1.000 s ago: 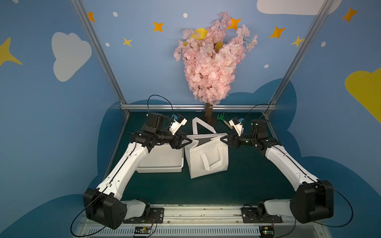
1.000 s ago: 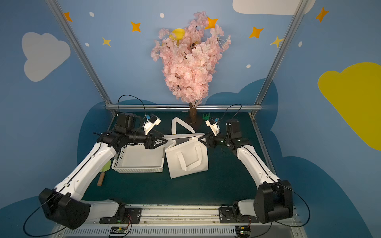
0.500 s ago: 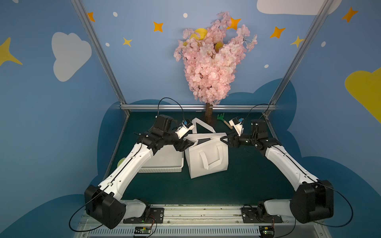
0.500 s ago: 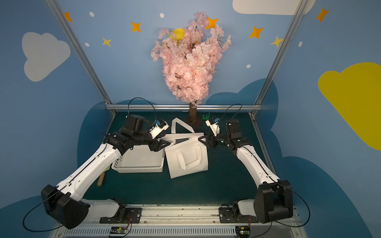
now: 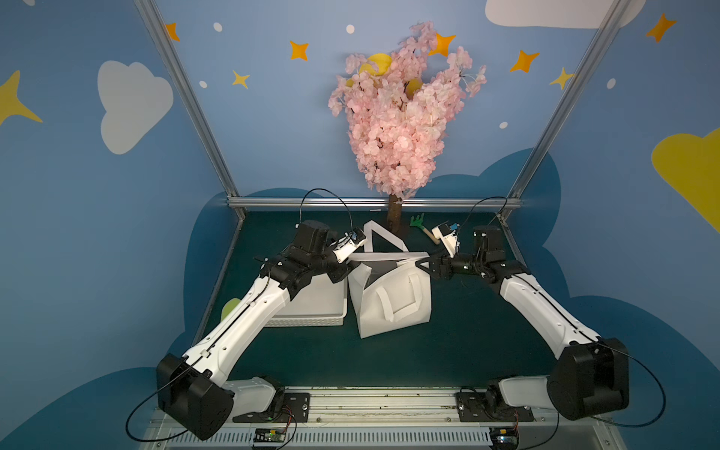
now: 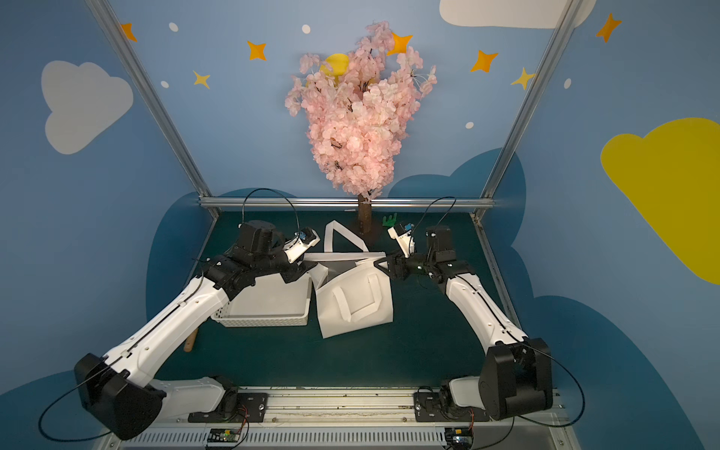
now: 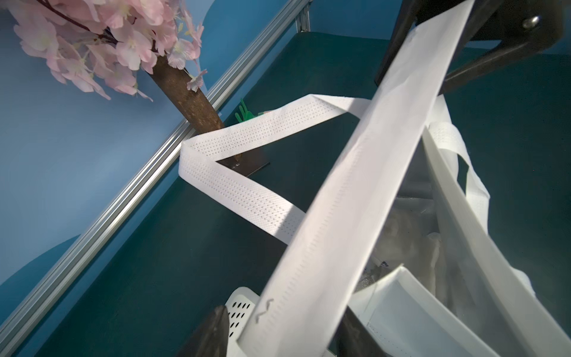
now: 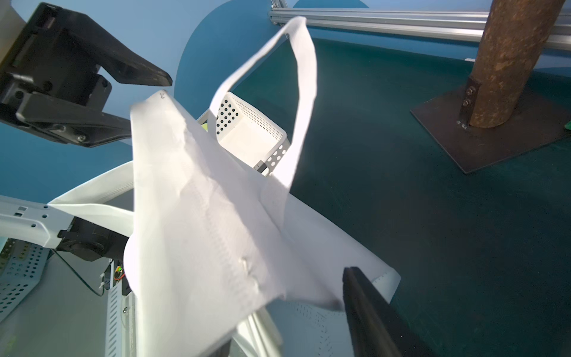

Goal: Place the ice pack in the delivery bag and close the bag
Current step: Adjust the delivery bag at the center of the board.

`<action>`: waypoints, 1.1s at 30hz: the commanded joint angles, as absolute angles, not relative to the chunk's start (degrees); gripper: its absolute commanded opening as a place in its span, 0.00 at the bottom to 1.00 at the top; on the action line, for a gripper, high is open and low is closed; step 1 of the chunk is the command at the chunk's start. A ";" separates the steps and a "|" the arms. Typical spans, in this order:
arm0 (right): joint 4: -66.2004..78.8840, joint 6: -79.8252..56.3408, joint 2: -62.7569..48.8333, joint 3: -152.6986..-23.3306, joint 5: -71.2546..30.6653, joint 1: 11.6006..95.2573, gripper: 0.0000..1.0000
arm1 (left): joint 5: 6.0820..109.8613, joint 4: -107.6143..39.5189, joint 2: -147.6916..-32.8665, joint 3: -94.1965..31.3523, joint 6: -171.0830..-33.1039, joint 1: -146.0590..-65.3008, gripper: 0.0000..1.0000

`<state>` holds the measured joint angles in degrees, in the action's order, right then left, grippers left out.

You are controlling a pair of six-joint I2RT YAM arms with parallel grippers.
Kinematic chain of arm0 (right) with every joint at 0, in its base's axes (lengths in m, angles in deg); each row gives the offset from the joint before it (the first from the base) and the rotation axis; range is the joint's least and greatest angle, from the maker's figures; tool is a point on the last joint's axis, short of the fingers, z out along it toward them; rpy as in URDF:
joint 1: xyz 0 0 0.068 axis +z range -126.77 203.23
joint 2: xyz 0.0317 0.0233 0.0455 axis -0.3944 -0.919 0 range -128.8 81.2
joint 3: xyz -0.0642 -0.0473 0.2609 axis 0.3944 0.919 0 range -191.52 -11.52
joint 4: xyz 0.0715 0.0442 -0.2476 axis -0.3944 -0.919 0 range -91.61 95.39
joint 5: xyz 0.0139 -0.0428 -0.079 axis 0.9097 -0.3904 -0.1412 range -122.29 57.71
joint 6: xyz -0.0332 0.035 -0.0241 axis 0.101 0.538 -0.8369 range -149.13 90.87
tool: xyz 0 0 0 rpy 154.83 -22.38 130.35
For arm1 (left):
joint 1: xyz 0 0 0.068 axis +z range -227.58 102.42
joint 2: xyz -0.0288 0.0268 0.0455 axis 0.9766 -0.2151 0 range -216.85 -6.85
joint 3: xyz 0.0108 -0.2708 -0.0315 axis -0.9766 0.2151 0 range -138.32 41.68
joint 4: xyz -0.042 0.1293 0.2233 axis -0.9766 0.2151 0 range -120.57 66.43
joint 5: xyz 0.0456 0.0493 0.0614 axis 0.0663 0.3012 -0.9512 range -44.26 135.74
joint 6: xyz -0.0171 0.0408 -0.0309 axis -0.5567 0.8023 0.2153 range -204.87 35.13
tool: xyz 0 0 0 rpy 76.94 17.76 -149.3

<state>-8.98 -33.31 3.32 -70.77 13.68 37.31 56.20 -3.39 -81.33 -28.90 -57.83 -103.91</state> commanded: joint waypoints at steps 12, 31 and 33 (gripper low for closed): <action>-8.15 -33.01 3.27 -71.20 13.33 37.60 0.59 | 68.32 -3.26 -83.61 -34.50 -62.29 -99.42 0.20; -8.54 -32.99 1.73 -72.08 14.12 37.86 0.57 | 75.45 -0.83 -84.57 -35.92 -63.53 -98.22 0.14; -8.55 -33.00 1.76 -71.99 14.10 37.90 0.57 | 75.51 -0.74 -84.71 -36.00 -63.52 -98.15 0.13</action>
<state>-8.81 -32.92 2.35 -70.77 13.77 37.53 73.62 -1.88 -84.02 -34.39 -63.40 -98.44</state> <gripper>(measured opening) 0.569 0.133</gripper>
